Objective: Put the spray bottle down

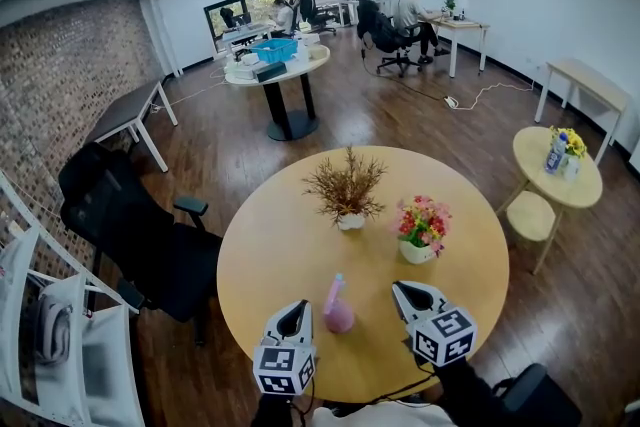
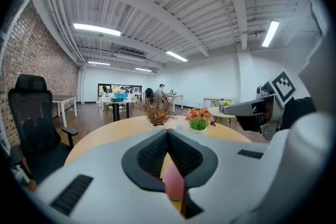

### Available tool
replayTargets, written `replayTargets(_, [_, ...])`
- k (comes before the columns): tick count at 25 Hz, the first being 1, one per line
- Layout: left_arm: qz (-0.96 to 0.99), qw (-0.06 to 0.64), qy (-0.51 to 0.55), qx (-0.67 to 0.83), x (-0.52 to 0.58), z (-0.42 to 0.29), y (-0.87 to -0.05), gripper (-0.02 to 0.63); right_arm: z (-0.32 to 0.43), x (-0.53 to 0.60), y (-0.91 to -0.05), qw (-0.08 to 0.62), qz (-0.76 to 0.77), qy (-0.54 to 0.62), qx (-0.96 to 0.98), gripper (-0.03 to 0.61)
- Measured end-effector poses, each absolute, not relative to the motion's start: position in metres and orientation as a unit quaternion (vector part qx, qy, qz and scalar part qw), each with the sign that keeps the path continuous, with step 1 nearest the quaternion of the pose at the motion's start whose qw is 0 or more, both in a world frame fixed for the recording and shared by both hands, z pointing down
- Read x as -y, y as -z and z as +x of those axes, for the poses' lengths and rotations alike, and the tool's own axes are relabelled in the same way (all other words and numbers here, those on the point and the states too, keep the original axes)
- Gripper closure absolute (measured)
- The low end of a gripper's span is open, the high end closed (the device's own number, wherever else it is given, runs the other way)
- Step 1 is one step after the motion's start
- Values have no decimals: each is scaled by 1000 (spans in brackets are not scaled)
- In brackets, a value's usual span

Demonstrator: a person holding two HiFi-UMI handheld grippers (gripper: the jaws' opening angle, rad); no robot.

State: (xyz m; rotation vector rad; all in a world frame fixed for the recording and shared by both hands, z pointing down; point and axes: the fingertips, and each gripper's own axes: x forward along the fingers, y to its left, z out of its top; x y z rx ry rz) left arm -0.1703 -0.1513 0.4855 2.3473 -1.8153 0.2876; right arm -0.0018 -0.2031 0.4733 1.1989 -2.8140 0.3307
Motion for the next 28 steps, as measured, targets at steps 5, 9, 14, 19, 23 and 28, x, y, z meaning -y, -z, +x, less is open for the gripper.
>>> replayTargets(5, [786,82,-99,605,152,-172,-488,621,-6,204,-474,33,386,-106,916,606])
replayTargets(9, [785,82,-101,606,152,-172,-490,621,-5,204,-478,34,387,-106,915,606])
replayTargets(14, [786,83,-103,604,153,-171,-492,621,-5,206,-478,33,387,-106,915,606])
replayTargets(19, [785,83,-106,605,151,-171,-492,621,-6,204,-477,34,387,-105,916,606])
replayTargets(23, [785,83,-106,604,150,-171,-493,621,-6,203,-478,34,387,-105,915,606])
replayTargets(28, [785,85,-107,604,151,-169,-493,621,-3,203,-478,35,387,-107,915,606])
